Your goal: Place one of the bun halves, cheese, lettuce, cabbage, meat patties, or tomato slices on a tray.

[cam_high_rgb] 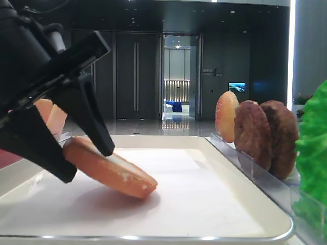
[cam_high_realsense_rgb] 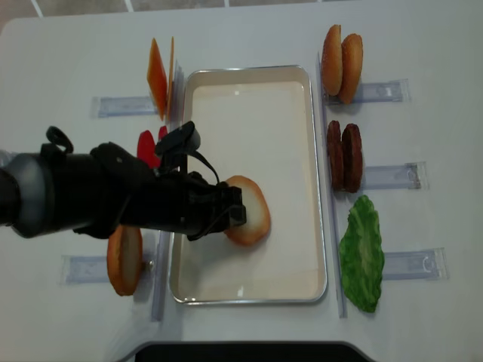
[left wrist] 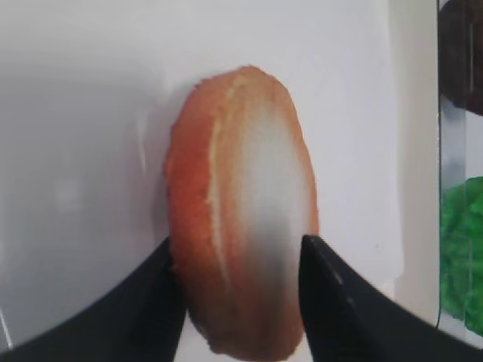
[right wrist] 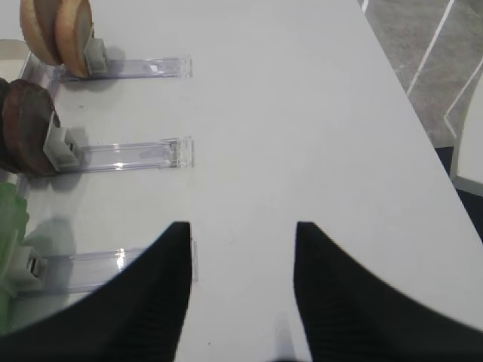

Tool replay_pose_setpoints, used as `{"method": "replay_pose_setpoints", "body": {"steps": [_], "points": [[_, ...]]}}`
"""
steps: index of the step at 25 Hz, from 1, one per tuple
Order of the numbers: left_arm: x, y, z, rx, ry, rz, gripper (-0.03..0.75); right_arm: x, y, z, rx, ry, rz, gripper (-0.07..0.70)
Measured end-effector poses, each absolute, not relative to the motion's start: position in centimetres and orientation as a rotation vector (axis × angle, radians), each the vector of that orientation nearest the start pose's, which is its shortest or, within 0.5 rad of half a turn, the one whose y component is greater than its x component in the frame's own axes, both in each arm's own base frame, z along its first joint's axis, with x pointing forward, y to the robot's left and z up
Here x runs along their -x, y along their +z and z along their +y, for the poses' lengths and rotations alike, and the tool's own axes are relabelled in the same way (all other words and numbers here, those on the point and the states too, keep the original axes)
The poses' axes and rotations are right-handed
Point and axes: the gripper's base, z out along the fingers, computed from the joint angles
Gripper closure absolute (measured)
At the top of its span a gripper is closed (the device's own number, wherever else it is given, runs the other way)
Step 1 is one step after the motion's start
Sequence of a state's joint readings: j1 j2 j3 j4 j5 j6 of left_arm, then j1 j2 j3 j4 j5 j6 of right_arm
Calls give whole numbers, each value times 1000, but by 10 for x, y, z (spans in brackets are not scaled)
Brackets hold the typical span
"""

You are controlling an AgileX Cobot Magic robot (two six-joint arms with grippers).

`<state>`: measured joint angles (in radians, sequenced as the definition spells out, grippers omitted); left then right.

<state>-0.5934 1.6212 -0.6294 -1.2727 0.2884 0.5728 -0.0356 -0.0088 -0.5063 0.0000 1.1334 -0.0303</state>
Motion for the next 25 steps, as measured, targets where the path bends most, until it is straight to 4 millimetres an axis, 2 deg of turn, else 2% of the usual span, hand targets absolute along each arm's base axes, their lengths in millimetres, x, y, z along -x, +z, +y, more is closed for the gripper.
{"method": "replay_pose_setpoints", "body": {"steps": [4, 9, 13, 20, 25], "points": [[-208, 149, -170, 12, -752, 2779, 302, 10, 273, 0, -6, -40, 2102, 323], [-202, 171, -162, 0, -720, 2742, 255, 10, 273, 0, -6, -40, 2102, 323], [-195, 183, -156, -2, -691, 2744, 249, 10, 273, 0, -6, -40, 2102, 323], [-189, 193, -152, -15, -684, 2757, 249, 10, 273, 0, -6, -40, 2102, 323], [-193, 214, -155, -105, -689, 2731, 249, 10, 273, 0, -6, -40, 2102, 323]]}}
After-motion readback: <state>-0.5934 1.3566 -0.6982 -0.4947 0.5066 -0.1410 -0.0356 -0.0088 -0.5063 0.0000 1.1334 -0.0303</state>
